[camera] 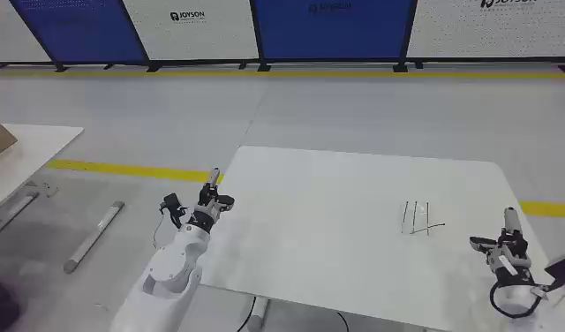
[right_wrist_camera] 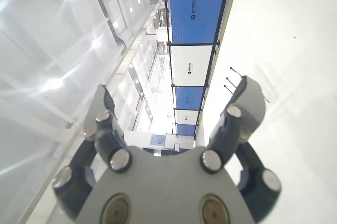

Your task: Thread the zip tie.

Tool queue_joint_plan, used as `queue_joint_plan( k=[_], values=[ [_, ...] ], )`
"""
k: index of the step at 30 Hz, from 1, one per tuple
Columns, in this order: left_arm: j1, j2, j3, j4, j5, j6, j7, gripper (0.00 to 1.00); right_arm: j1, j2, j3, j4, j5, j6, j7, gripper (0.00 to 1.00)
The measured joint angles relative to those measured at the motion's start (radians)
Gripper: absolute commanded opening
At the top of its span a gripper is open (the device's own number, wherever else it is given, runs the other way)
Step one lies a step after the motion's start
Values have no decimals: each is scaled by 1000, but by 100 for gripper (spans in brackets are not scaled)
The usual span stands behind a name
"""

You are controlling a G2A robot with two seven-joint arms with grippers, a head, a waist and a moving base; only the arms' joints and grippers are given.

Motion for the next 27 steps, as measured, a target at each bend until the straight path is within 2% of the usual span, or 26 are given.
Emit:
queue_joint_plan(
  k=[3,7,13,15,24,27],
  values=[
    [0,0,0,0,0,0,0,100,8,6,5,8,-31,14,76,100],
    [0,0,0,0,0,0,0,100,21,24,77,15,-3,65,335,100],
    [0,0,0,0,0,0,0,100,35,51,176,11,-34,138,626,100],
    [0,0,0,0,0,0,0,100,38,54,187,14,-40,142,657,100],
    [0,0,0,0,0,0,0,100,38,53,185,15,-39,141,647,100],
    [0,0,0,0,0,0,0,100,89,66,184,70,-27,202,724,100]
  ],
)
